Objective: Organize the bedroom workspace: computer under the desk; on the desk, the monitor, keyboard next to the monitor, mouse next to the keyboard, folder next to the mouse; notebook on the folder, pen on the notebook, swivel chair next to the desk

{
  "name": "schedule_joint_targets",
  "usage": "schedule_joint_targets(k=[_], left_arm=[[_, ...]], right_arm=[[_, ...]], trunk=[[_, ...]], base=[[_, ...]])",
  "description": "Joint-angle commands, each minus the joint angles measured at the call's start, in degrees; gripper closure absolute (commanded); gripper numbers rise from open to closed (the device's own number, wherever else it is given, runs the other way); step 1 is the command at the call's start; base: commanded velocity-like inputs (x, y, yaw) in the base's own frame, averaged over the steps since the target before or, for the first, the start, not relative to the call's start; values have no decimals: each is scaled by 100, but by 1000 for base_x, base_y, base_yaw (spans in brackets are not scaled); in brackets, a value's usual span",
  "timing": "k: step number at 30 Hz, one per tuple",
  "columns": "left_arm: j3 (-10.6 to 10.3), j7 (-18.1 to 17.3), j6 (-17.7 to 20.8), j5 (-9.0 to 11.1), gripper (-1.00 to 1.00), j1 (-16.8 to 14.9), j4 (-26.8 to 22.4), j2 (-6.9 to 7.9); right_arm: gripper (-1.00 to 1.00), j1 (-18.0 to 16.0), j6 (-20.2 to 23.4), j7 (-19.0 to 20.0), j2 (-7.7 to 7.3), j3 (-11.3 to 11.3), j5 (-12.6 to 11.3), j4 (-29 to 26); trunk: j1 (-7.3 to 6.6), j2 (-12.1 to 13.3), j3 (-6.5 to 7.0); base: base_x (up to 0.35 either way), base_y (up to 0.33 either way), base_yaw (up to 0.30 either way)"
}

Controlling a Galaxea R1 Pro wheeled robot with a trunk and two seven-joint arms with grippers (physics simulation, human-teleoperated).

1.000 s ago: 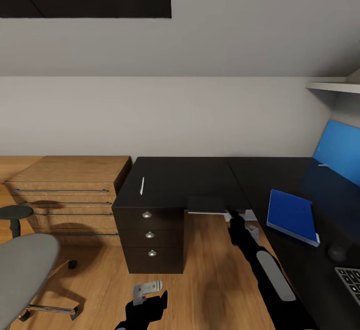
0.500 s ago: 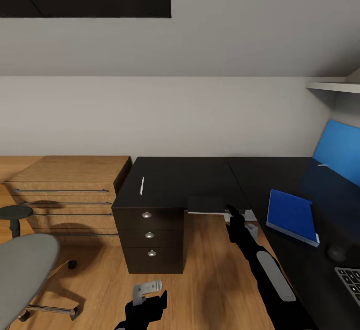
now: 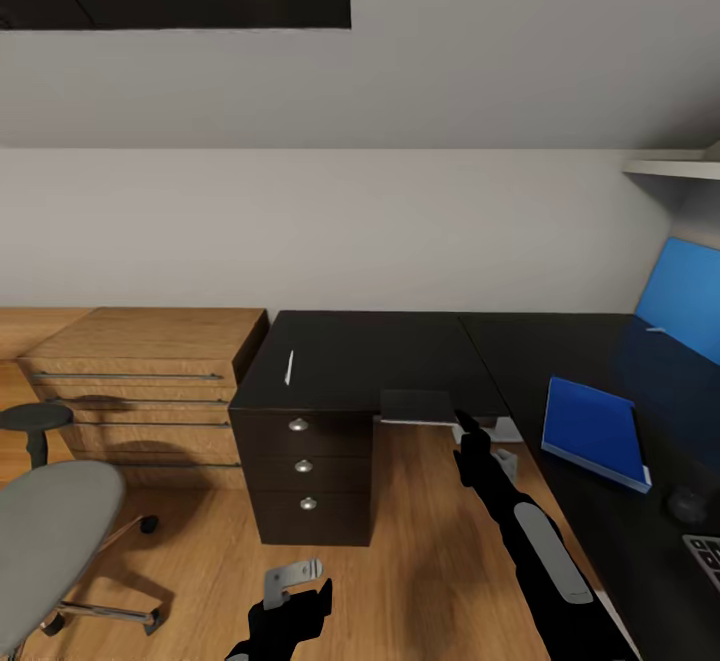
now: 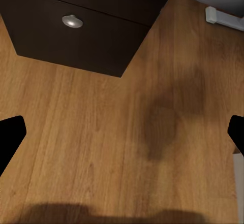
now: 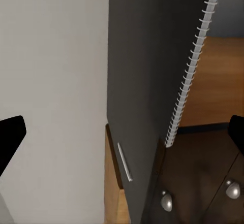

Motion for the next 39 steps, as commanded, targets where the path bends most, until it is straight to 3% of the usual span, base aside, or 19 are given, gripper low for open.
schedule_joint_targets(k=[1, 39], left_arm=[[-7, 43, 14, 45, -100, -3, -9, 1], [-7, 42, 14, 45, -100, -3, -9, 1]], right_arm=[[-100, -4, 17, -25, -7, -6, -41, -8], [-100, 3, 165, -15, -77, -2, -35, 11]], trunk=[[23, -45, -23], [857, -1569, -703]], base=[[0, 0, 35], [0, 0, 2]])
